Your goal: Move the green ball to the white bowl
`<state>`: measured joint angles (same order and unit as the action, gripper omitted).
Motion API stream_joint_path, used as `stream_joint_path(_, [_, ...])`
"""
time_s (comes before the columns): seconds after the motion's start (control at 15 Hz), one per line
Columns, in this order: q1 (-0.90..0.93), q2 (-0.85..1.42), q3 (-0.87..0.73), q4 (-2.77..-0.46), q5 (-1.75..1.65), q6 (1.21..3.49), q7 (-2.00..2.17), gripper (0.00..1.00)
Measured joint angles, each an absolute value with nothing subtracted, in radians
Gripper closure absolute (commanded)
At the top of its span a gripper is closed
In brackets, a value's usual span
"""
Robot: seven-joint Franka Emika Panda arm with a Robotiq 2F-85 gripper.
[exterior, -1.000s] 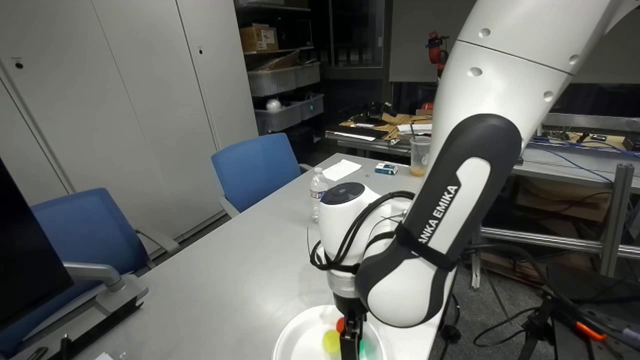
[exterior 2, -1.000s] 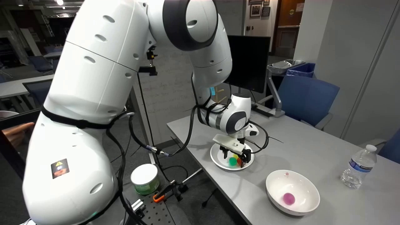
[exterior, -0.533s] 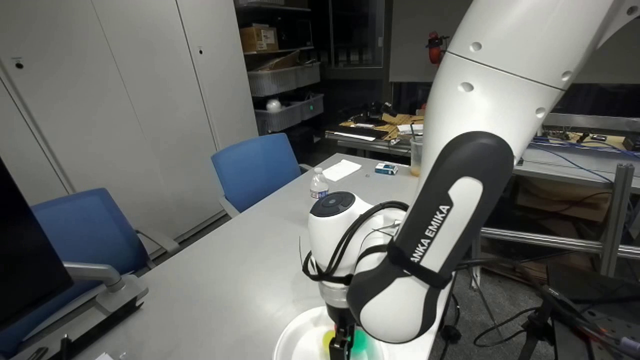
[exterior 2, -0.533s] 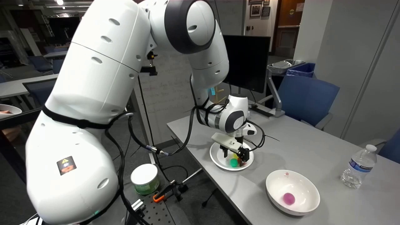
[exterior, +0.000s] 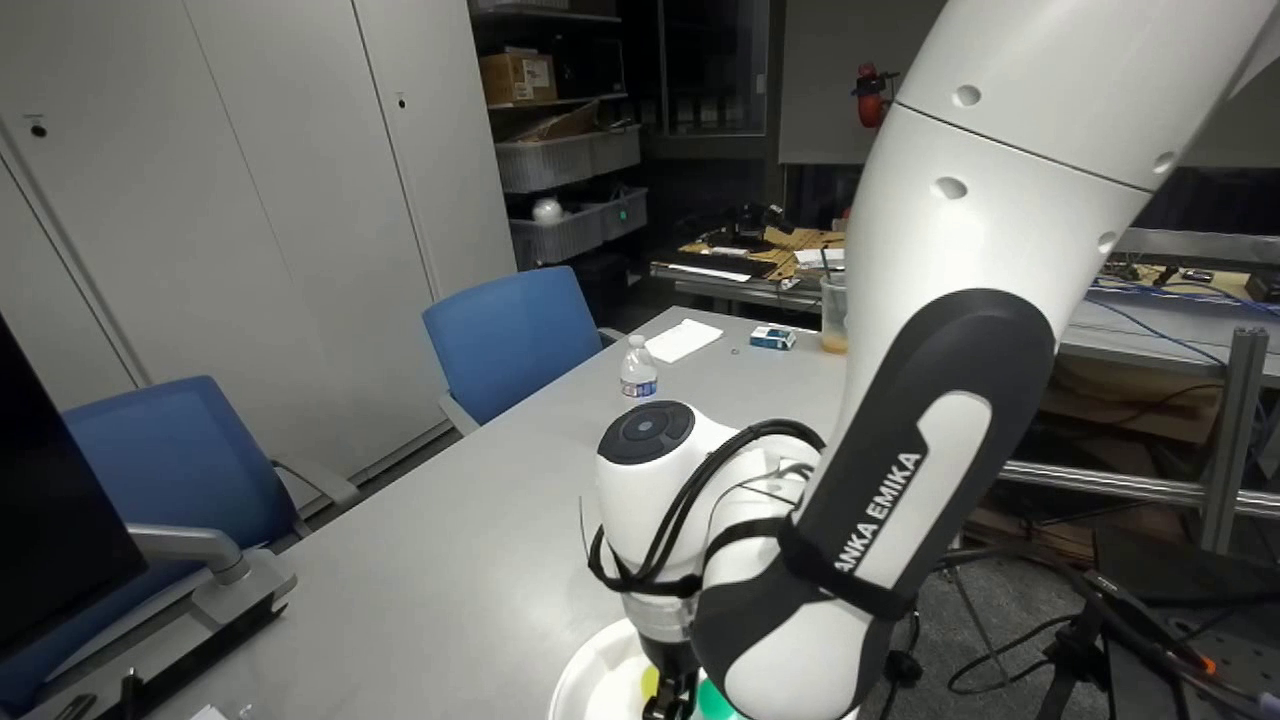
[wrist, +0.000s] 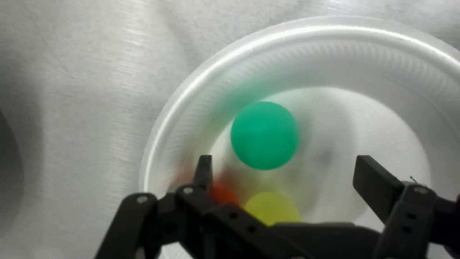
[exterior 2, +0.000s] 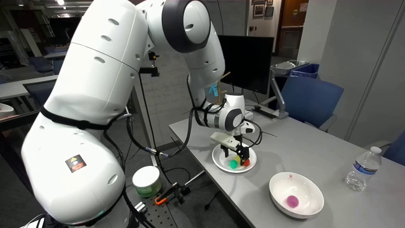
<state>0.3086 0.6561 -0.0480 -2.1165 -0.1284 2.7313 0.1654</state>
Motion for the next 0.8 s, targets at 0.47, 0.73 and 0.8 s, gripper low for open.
stream_joint_path(0.47, [0.332,0.656,-0.053,-2.118,-0.132,2.731,0.187,0.0])
stream_joint_path(0.73, [0.332,0.655,-0.065,-2.12,-0.132,2.73,0.187,0.0])
stream_joint_path(0.8, [0.332,0.655,-0.069,-2.121,-0.132,2.73,0.187,0.0])
